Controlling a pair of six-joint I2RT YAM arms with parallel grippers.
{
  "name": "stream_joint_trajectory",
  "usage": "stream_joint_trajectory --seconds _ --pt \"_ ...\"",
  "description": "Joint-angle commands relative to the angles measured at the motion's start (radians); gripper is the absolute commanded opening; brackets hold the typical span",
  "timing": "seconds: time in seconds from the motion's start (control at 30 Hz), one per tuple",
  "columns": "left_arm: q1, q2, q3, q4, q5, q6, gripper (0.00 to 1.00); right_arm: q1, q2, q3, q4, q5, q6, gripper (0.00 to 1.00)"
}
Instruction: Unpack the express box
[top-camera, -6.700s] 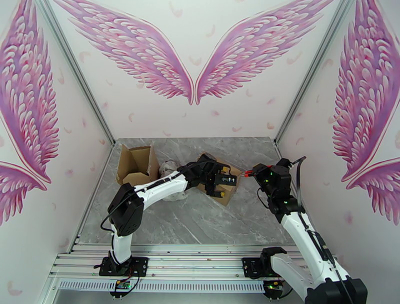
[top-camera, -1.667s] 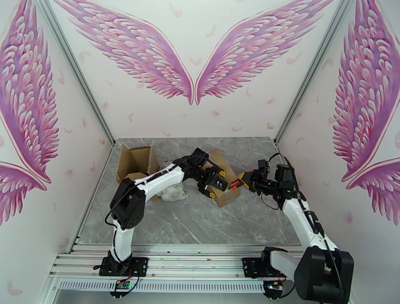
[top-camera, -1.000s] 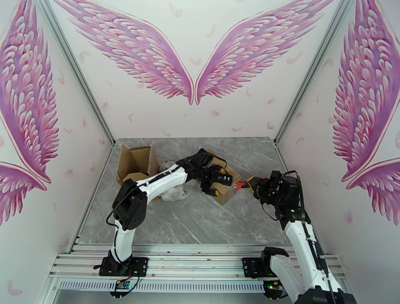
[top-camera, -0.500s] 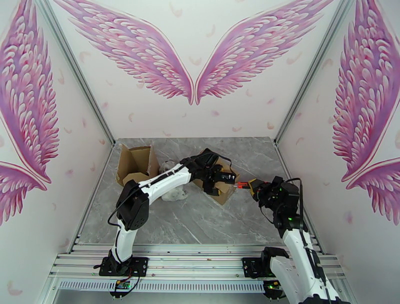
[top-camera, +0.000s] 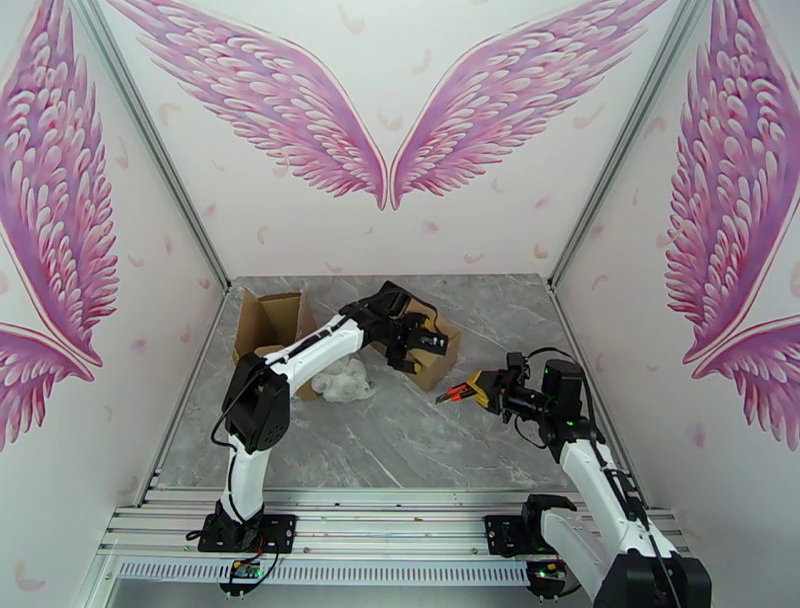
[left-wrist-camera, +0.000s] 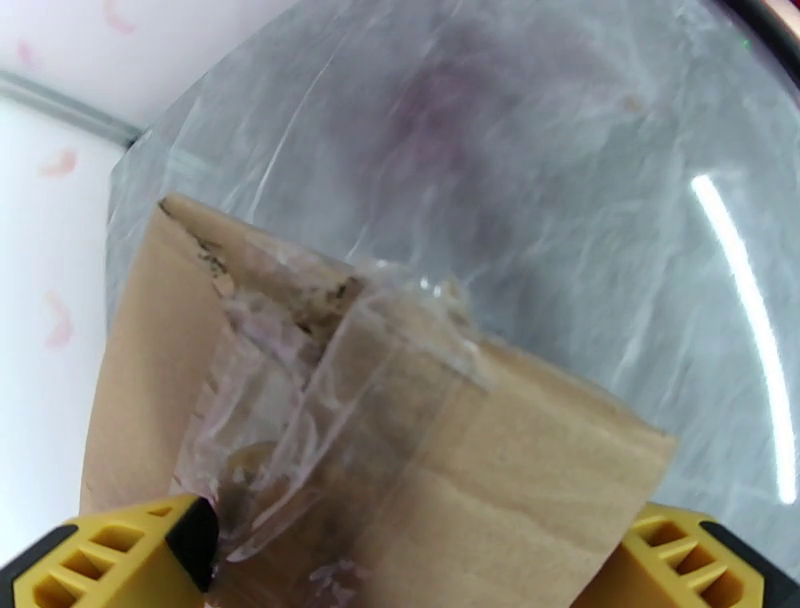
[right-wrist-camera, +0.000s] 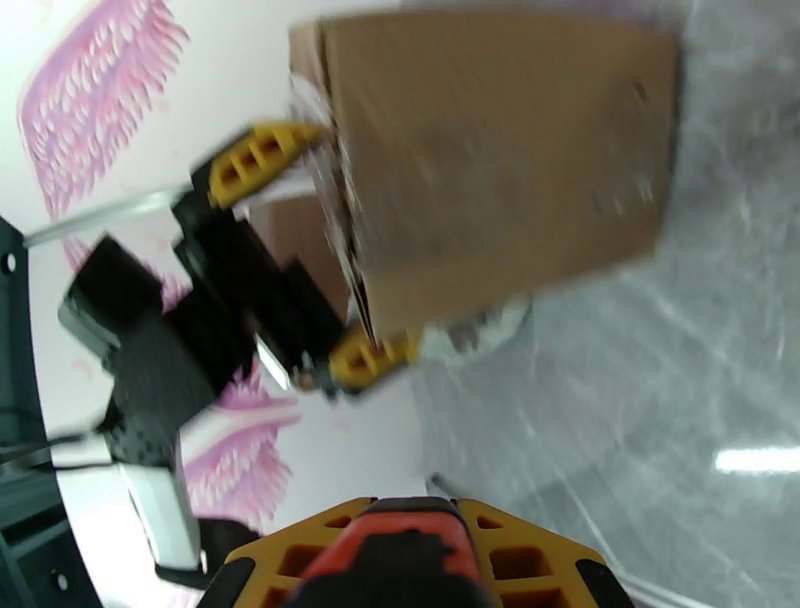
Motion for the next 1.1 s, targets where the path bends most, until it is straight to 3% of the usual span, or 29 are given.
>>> stream_joint_trajectory --seconds 0.0,0.23,0.37,0.57,0.87,0.9,1.0,1.07 --pt "0.021 0.004 0.029 0.01 -0.018 0.065 0.94 -0.015 0.017 0.067 -0.25 -0.079 -0.195 0.0" --pt "0.015 -0.031 -0.013 -0.003 0.047 0.041 0.94 -0.054 0.036 0.116 -0.251 0.074 -0.216 0.0" --pt "0.009 -0.06 -0.036 -0.013 0.112 0.002 0.93 -0.068 0.093 0.128 -0.239 0.233 -0.245 0.0" --pt "-0.015 -0.137 -0.111 0.052 0.14 -0.057 0.94 -0.075 0.331 0.195 -0.129 0.429 -0.32 0.0" --pt "-0.03 -0.283 -0.236 0.287 0.073 -0.327 0.99 -0.095 0.657 0.369 -0.063 0.543 -0.443 0.02" --pt "-0.03 -0.3 -0.25 0.303 0.071 -0.359 0.99 -0.098 0.7 0.392 -0.062 0.541 -0.452 0.07" --pt "-0.032 -0.342 -0.287 0.352 0.031 -0.472 0.99 -0.101 0.795 0.464 -0.079 0.541 -0.486 0.4" --pt "-0.032 -0.363 -0.303 0.382 -0.037 -0.583 0.99 -0.1 0.812 0.493 -0.09 0.565 -0.506 0.56"
